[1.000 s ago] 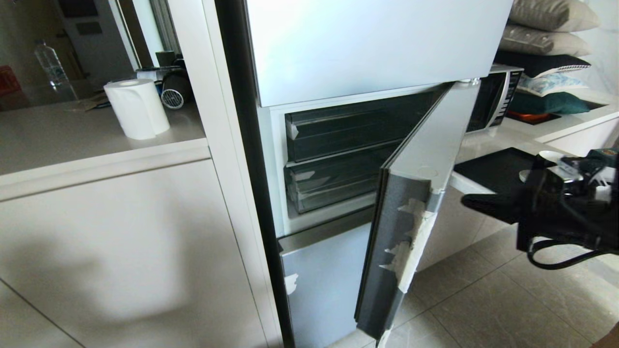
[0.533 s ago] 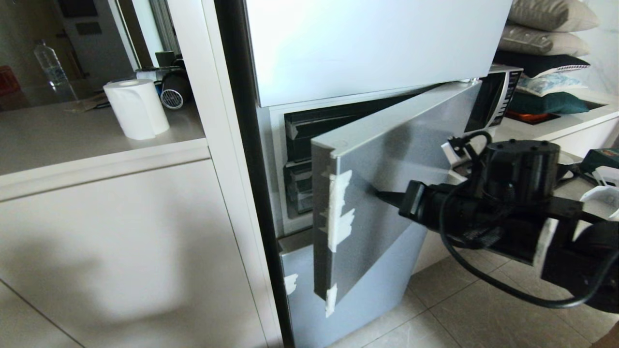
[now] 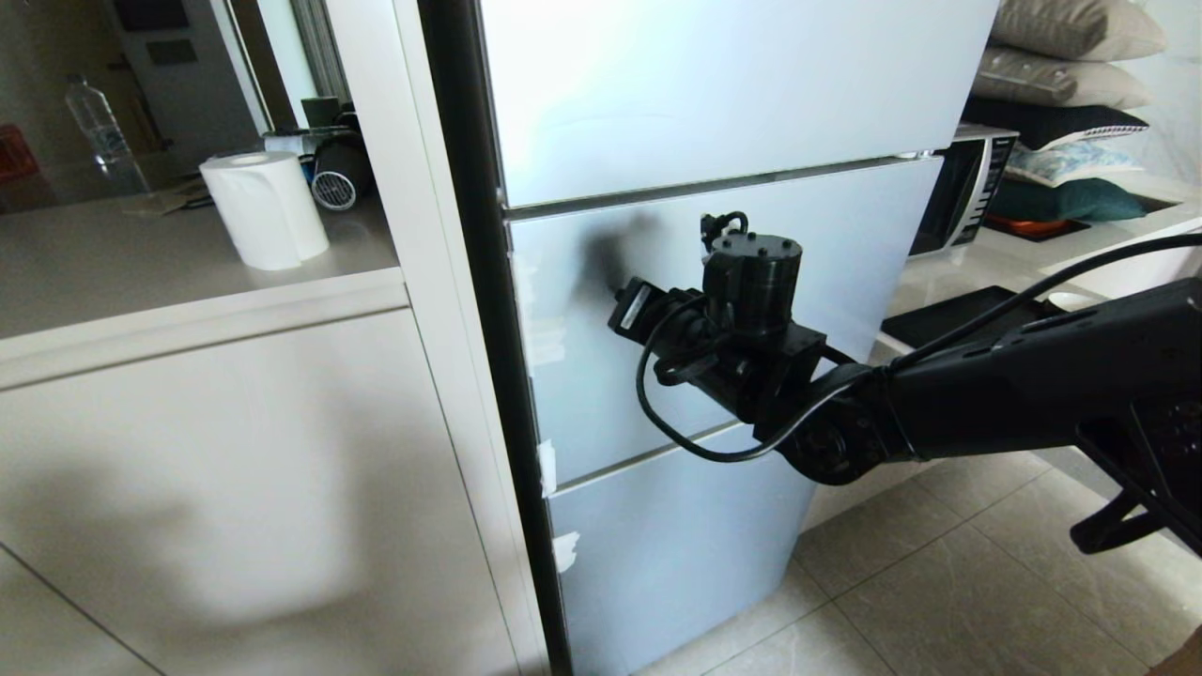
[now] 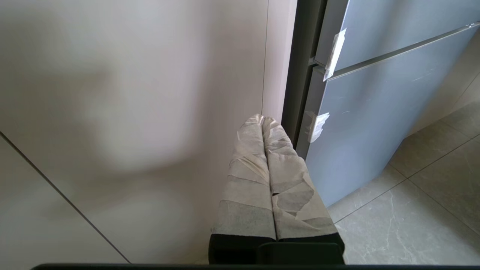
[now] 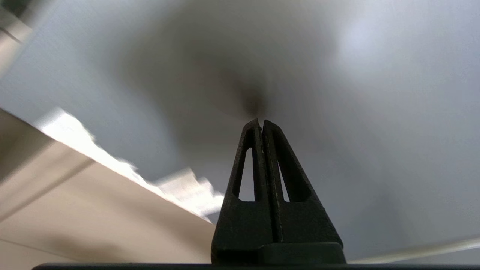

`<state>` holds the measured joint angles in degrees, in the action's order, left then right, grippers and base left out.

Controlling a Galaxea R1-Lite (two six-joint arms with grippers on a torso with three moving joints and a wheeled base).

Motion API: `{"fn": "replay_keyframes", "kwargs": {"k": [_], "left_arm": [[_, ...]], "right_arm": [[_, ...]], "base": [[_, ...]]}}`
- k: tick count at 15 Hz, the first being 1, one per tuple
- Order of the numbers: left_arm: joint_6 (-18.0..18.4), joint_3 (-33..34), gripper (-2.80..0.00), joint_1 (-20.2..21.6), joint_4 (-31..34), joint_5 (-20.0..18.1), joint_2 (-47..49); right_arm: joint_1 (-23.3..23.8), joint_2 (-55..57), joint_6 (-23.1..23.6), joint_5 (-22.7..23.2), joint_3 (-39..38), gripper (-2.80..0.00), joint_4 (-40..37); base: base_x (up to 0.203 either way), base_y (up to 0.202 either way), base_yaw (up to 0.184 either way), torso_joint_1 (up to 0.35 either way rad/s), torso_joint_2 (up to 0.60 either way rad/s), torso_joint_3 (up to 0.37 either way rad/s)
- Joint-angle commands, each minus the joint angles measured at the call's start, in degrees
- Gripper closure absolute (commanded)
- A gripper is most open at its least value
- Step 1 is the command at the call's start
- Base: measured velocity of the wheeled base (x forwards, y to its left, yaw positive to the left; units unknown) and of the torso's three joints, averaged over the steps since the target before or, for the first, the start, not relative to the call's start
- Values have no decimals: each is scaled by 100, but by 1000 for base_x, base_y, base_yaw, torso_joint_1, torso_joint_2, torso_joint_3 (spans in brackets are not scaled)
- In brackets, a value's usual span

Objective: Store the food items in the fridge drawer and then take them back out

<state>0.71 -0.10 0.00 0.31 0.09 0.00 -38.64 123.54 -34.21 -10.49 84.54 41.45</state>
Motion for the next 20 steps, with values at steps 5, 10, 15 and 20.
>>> {"fn": "replay_keyframes", "kwargs": {"k": [5, 10, 15, 20], "left_arm": [[0, 1, 0, 0, 4, 0, 0], [0, 1, 0, 0, 4, 0, 0], [0, 1, 0, 0, 4, 0, 0], [0, 1, 0, 0, -5, 1, -8]], "right_arm": [[-273, -3013, 239, -55, -2822, 0, 33], [250, -7107, 1116, -251, -5314, 0, -658], [3153, -10392, 2962, 607, -7645, 0, -2806], [3757, -12366, 4080, 1269, -8402, 0, -4061]], "base": [[0, 0, 0, 0, 0, 0], [0, 0, 0, 0, 0, 0], [0, 0, 0, 0, 0, 0], [0, 0, 0, 0, 0, 0]]}}
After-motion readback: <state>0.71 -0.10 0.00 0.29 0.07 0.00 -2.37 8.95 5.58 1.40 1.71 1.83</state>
